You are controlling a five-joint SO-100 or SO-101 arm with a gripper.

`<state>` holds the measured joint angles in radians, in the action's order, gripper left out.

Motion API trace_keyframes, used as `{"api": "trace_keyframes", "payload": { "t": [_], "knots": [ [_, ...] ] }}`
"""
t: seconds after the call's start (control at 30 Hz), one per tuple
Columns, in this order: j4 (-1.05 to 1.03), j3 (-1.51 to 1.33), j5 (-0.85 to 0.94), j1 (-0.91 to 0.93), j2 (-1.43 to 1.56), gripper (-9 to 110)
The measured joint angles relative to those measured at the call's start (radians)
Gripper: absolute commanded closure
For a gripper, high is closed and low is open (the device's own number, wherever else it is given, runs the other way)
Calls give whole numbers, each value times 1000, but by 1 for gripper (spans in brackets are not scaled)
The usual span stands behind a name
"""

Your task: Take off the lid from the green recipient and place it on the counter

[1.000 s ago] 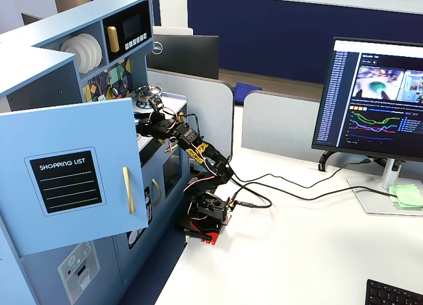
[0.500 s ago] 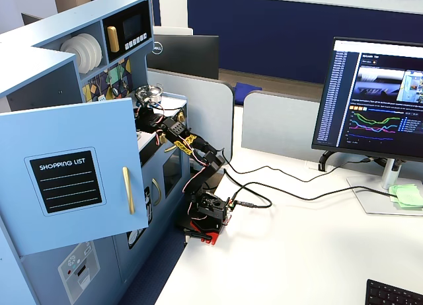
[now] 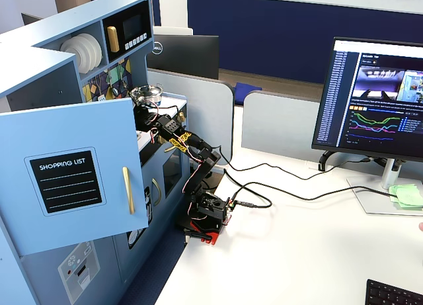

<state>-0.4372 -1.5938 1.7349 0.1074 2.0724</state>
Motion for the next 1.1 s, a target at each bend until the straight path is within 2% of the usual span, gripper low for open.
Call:
{"api": "trace_keyframes", "payload": {
  "t": [0.33,0.53,0.8,0.93,1.1],
  "knots": [
    [14,11,-12,-21,-2,101],
    [21,123,-17,5,-2,101],
    [28,126,-44,265,5,101],
    [141,38,-83,433,5,101],
    [319,-104,-83,514,-32,101]
  ]
}}
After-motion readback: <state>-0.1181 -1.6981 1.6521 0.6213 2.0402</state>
